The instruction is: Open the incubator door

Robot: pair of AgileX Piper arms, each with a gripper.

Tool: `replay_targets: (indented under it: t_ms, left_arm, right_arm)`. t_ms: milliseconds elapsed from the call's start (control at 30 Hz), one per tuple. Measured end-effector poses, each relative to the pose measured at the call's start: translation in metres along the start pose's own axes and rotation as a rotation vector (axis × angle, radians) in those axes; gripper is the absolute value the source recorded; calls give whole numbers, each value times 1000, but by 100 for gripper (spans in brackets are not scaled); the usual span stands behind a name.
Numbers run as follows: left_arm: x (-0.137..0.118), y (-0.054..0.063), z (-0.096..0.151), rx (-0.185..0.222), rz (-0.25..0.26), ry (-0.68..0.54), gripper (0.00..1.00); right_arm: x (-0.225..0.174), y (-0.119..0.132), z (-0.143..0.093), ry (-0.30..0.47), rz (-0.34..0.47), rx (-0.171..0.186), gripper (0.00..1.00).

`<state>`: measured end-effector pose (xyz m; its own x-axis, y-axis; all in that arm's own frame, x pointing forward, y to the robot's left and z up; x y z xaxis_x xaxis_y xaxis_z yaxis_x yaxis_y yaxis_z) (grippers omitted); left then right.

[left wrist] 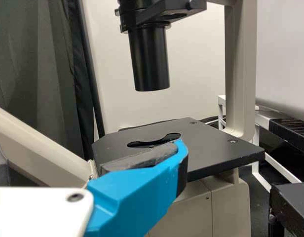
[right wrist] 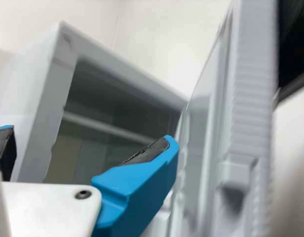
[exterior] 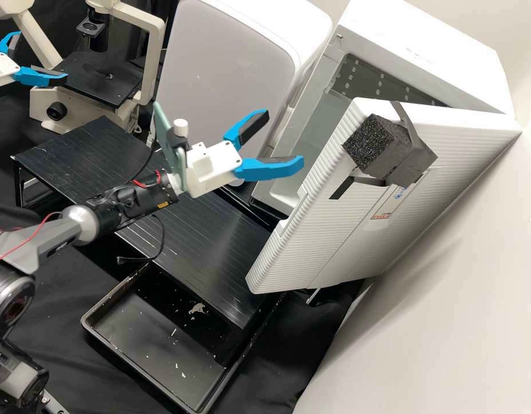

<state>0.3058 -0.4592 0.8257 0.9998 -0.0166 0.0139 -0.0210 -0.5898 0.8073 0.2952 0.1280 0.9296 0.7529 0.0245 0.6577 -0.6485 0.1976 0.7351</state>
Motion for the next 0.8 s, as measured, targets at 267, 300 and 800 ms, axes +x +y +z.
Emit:
replay_targets:
  t_ms: [267,300,800]
  left_arm:
    - [0,0,0,0,0,0,100]
    - [0,0,0,0,0,0,100]
    - [0,0,0,0,0,0,100]
  right_arm:
    - [6,-19,17,2,-70,113,100]
    - [6,-20,17,13,-77,127,100]
    - [-16,-37,20,156,-215,238,100]
